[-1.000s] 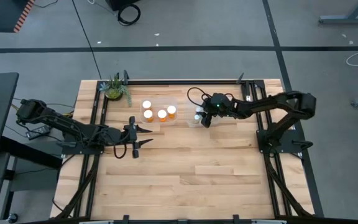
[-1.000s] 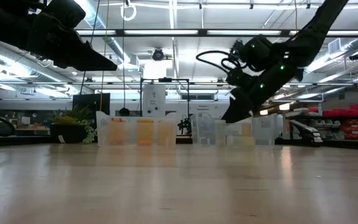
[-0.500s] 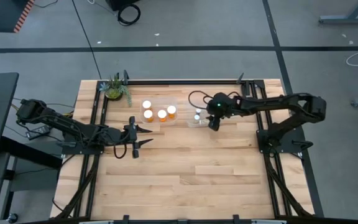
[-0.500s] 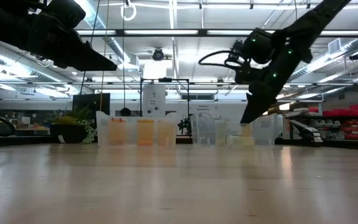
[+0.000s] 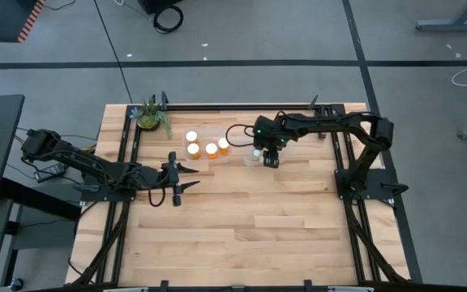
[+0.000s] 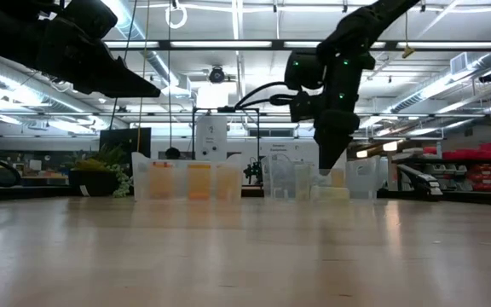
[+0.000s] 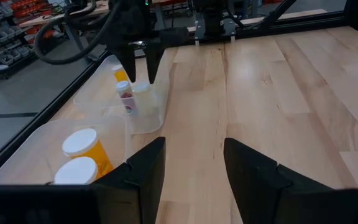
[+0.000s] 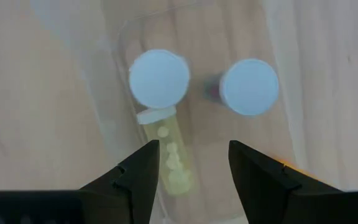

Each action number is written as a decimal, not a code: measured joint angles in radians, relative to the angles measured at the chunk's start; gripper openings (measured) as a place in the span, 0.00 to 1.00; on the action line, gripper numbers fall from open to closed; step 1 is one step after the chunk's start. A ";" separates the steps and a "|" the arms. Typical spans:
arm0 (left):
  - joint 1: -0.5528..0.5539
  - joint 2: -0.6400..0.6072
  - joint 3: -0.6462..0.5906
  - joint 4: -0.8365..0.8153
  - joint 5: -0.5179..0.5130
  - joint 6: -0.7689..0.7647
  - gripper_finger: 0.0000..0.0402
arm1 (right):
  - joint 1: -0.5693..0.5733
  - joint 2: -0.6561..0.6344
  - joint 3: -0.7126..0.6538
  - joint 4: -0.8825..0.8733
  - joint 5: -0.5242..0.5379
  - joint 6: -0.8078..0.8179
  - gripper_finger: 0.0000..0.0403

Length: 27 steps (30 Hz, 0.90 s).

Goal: Pick and place medicine bottles into bin by pill shape (circle, oval)
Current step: Remove the small yellow pill bottle from the right transparent bin

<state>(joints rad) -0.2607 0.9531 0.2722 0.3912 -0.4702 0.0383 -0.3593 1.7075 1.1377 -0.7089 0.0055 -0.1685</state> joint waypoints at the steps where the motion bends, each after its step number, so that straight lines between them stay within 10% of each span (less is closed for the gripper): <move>1: 0.000 0.000 0.000 0.000 0.000 0.000 0.43 | 0.000 0.008 0.014 -0.017 -0.005 -0.006 0.50; 27: 0.000 0.000 0.000 0.000 0.000 0.001 0.43 | 0.002 0.056 0.025 -0.055 -0.074 -0.093 0.46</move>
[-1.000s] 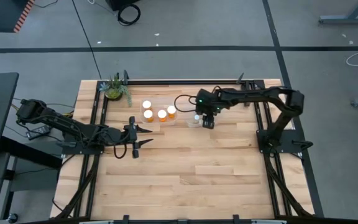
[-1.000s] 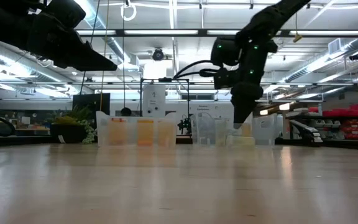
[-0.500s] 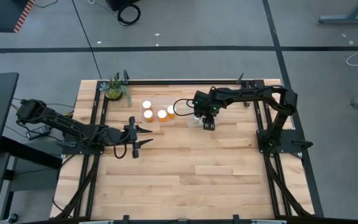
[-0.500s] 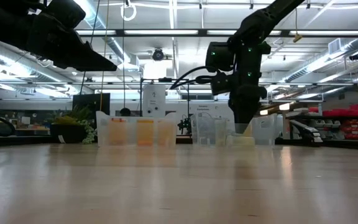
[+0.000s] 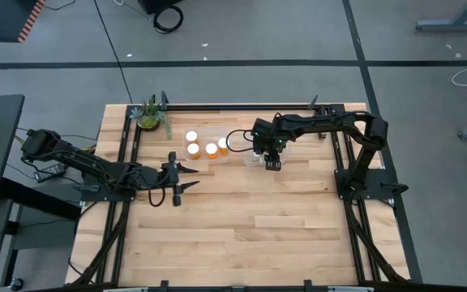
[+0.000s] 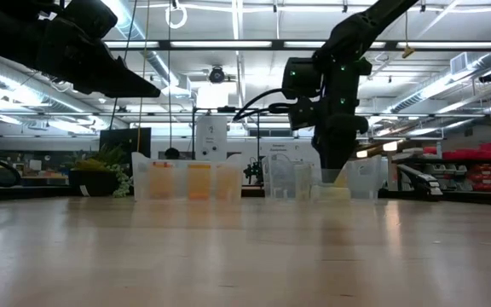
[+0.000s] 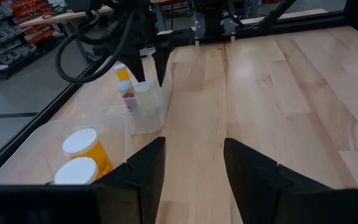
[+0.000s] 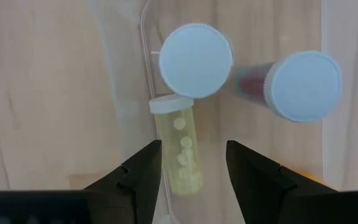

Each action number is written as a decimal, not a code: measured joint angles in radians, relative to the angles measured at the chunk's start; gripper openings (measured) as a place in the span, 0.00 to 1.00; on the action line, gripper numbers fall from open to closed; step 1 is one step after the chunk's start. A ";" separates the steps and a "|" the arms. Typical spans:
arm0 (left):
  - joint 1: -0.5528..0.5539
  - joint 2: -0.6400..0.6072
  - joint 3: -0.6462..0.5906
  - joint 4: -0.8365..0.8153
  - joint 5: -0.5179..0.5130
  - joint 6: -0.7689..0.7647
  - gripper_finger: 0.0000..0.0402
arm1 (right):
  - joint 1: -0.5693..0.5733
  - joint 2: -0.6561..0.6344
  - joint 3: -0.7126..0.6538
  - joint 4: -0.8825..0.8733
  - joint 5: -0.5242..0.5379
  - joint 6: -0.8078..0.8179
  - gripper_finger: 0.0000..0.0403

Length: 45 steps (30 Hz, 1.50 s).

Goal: Pick and place medicine bottles into bin by pill shape (circle, oval)
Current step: Remove the small yellow pill bottle from the right transparent bin

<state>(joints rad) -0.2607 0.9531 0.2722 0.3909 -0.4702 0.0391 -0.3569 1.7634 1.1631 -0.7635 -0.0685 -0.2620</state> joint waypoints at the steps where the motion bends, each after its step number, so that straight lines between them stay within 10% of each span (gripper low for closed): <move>1: 0.000 0.000 0.000 0.000 0.000 0.000 0.43 | 0.000 0.000 -0.007 0.012 0.000 -0.001 0.46; 45: -0.001 0.000 0.000 0.001 0.000 0.000 0.43 | -0.016 0.000 -0.075 0.116 0.095 -0.055 0.40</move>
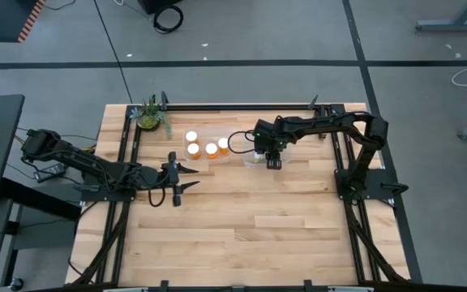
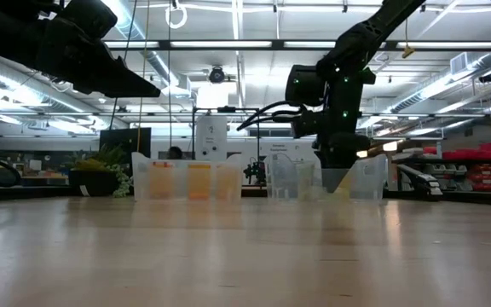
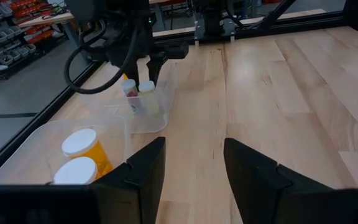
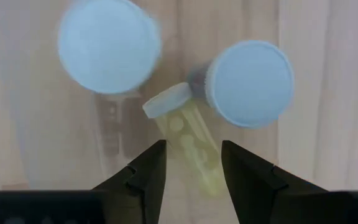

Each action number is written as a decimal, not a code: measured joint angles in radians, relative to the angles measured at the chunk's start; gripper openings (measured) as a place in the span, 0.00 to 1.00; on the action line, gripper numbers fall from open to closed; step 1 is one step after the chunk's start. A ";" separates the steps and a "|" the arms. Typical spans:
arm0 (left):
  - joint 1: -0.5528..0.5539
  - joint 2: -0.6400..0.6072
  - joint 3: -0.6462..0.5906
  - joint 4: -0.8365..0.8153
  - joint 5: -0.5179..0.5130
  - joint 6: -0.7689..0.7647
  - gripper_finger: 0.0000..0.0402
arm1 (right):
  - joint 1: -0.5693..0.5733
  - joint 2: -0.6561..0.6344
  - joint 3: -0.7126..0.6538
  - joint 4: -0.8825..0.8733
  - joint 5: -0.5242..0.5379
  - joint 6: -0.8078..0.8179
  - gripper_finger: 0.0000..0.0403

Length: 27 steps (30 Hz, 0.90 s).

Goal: Pick and place medicine bottles into bin by pill shape (circle, oval)
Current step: Remove the small yellow pill bottle from the right transparent bin

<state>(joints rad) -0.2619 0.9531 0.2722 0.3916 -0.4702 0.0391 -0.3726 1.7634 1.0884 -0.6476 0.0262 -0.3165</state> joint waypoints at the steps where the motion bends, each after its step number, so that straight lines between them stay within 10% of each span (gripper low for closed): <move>1: 0.000 0.000 0.000 0.000 0.000 0.000 0.43 | 0.002 0.000 0.000 0.000 0.020 0.007 0.40; 27: 0.001 0.000 0.000 0.008 0.004 -0.001 0.43 | 0.001 -0.006 -0.082 0.066 0.022 -0.004 0.40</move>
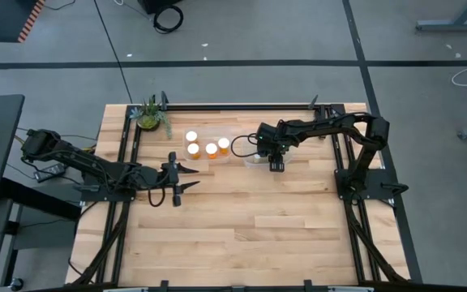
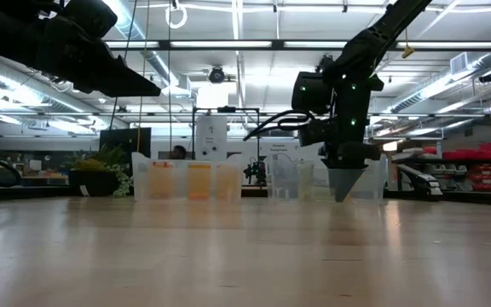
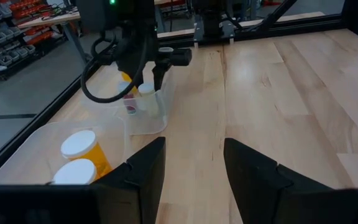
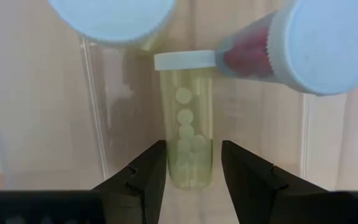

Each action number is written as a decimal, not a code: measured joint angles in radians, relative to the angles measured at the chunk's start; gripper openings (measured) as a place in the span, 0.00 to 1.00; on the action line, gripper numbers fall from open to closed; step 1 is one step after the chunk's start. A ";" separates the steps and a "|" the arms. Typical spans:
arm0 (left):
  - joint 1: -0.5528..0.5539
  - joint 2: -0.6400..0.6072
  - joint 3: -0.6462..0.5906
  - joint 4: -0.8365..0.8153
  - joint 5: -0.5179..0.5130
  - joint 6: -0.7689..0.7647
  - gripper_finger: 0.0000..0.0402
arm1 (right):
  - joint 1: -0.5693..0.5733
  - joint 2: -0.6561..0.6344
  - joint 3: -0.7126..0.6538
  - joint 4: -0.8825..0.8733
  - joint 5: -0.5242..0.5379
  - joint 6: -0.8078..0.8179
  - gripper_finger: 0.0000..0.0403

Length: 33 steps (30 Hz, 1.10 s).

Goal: Pick and place medicine bottles into bin by pill shape (circle, oval)
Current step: Remove the small yellow pill bottle from the right transparent bin

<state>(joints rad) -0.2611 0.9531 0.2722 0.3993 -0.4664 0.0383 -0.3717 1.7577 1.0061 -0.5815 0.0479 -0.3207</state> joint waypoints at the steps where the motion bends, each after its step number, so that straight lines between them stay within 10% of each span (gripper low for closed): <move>1: 0.000 0.000 0.000 0.000 0.000 0.000 0.43 | 0.000 0.000 0.000 0.002 0.000 -0.001 0.40; 33: 0.000 0.000 0.000 0.000 0.000 0.000 0.43 | -0.001 0.010 0.063 -0.150 0.011 -0.020 0.30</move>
<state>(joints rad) -0.2611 0.9531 0.2722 0.3992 -0.4664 0.0383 -0.3725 1.7674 1.0695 -0.7316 0.0593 -0.3407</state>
